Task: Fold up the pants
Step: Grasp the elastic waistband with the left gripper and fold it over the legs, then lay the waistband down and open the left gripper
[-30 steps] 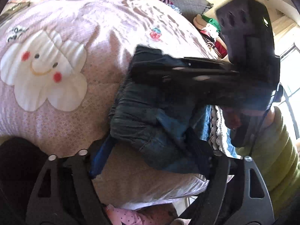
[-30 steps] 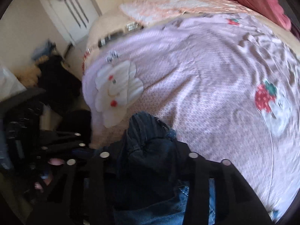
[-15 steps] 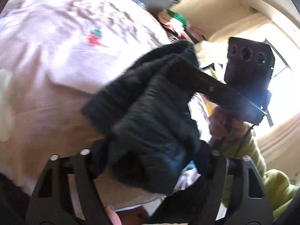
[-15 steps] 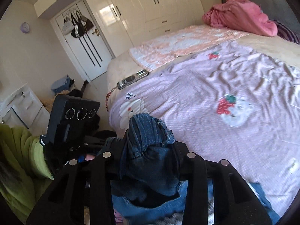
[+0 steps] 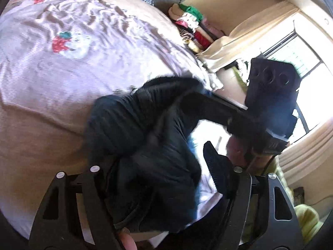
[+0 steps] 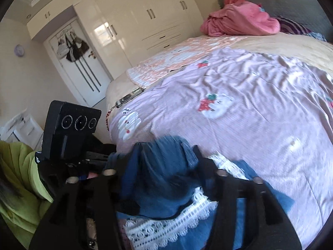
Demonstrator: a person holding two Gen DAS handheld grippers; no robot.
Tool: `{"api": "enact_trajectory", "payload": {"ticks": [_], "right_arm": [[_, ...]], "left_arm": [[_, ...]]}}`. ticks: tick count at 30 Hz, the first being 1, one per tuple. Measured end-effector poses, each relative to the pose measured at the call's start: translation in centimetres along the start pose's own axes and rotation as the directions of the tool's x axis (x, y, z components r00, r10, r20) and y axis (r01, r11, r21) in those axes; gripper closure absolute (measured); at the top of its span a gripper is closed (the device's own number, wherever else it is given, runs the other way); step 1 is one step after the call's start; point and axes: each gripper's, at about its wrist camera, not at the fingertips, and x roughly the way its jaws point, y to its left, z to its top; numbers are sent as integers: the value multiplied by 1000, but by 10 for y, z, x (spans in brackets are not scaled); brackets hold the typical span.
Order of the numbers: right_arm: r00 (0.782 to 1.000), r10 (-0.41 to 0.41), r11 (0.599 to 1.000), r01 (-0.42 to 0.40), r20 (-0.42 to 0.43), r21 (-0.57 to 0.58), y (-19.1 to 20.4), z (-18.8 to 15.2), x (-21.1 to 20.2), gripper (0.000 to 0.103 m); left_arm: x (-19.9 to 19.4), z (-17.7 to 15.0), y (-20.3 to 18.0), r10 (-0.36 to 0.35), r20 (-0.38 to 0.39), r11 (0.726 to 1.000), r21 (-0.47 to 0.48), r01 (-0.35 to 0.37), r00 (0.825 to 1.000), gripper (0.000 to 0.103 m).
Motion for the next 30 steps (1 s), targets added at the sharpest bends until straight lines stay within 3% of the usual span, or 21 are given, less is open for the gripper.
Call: {"api": "enact_trajectory", "payload": {"ticks": [3,8,12,15,17,20,22,24,26,29,30], "right_arm": [[999,-40,998,38,33,57,-13,-12,-24,32],[989,-149,979,144,21,145,-28,-35,-49,28],[972,-233,947,231,-20,223,-34,-53,-54,27],[970,-241,935,240,-29,262,-30,-62,-51,27],[967,-252,934,253,-37,254,-22,-66,-48,27],[957,-283,932,291,-68,217,-6,-74,-40,27],[941,-321,925,335,-103,179,3,-80,-34,27],[922,-361,911,381,-143,160,8,-91,-29,28],[907,-391,898,413,-155,152,8,-100,-30,28],[887,-428,875,454,-172,166,2,-115,-35,28],[885,-432,871,459,-172,176,0,-119,-38,28]], "left_arm": [[12,-9,-19,-53,-28,997,57,54,998,31],[44,-48,-42,-55,-183,985,153,83,982,31],[36,-55,-49,-61,-207,970,217,107,976,31],[12,-49,-46,-78,-159,973,203,110,984,31],[1,-37,-39,-47,-104,975,209,68,993,30],[-14,-25,-31,101,-14,967,236,-95,995,30],[-16,-20,-28,223,45,940,254,-227,974,30],[-9,-17,-27,352,101,883,294,-366,931,30],[-1,-17,-29,386,107,857,327,-399,916,28],[24,-15,-33,390,72,852,349,-390,918,28],[34,-12,-32,406,69,841,363,-402,911,28]]}}
